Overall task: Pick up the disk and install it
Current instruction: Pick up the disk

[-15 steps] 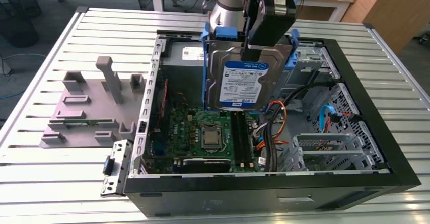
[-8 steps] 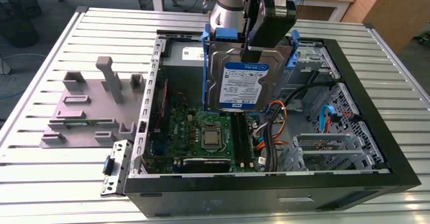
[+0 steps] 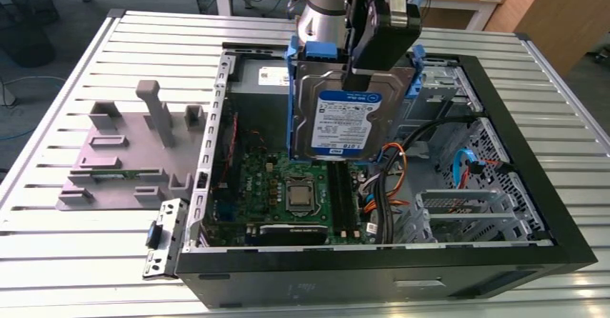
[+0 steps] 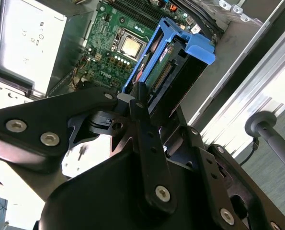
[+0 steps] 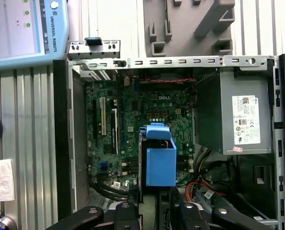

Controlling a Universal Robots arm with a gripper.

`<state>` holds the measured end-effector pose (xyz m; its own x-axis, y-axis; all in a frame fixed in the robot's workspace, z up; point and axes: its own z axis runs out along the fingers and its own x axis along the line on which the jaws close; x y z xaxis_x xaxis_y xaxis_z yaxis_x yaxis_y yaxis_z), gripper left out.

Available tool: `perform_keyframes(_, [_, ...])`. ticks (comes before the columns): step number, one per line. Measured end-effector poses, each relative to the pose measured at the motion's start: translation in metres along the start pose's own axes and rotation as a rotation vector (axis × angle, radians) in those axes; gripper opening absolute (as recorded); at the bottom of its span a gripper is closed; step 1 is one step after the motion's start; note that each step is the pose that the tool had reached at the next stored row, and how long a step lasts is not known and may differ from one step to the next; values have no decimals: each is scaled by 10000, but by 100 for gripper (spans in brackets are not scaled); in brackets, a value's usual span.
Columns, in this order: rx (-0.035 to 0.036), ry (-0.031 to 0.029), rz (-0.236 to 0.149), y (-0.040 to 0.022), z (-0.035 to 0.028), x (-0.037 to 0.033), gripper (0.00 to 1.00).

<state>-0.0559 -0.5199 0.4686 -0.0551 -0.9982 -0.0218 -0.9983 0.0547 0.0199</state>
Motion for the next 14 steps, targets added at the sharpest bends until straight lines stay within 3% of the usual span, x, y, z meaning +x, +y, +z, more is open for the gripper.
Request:
perform_keyframes(8, [1,-1,1,-19,13,47,35])
perform_keyframes(14, [-16,1,2,-169,14,40,35])
